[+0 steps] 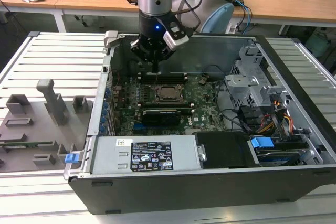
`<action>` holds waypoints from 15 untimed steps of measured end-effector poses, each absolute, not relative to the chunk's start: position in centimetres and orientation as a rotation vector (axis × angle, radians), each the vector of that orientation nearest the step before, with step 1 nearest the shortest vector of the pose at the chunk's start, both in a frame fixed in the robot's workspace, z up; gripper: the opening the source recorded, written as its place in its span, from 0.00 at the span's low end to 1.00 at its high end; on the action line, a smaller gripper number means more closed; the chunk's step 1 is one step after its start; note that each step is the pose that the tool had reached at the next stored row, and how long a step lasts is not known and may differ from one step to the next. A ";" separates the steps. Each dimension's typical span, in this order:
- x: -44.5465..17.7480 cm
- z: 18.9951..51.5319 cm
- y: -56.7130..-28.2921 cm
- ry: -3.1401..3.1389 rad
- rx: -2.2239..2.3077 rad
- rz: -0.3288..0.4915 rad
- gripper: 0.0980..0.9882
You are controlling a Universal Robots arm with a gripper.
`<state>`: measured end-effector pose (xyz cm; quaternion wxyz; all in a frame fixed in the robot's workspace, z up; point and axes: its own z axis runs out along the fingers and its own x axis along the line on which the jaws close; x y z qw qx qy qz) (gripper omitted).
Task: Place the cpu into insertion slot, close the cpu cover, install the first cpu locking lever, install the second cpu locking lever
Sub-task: 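Install the first cpu locking lever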
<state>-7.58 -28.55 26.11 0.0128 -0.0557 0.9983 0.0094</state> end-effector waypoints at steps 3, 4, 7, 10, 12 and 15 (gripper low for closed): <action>-5.7 25.9 -28.5 3.111 -0.173 0.030 0.01; -5.4 25.9 -28.5 3.111 -0.174 0.029 0.01; -5.3 25.8 -28.6 3.111 -0.173 0.031 0.01; -5.2 25.6 -28.6 3.109 -0.173 0.063 0.01; -5.2 25.4 -28.6 3.109 -0.173 0.066 0.01; -5.0 25.1 -28.6 3.108 -0.172 0.082 0.01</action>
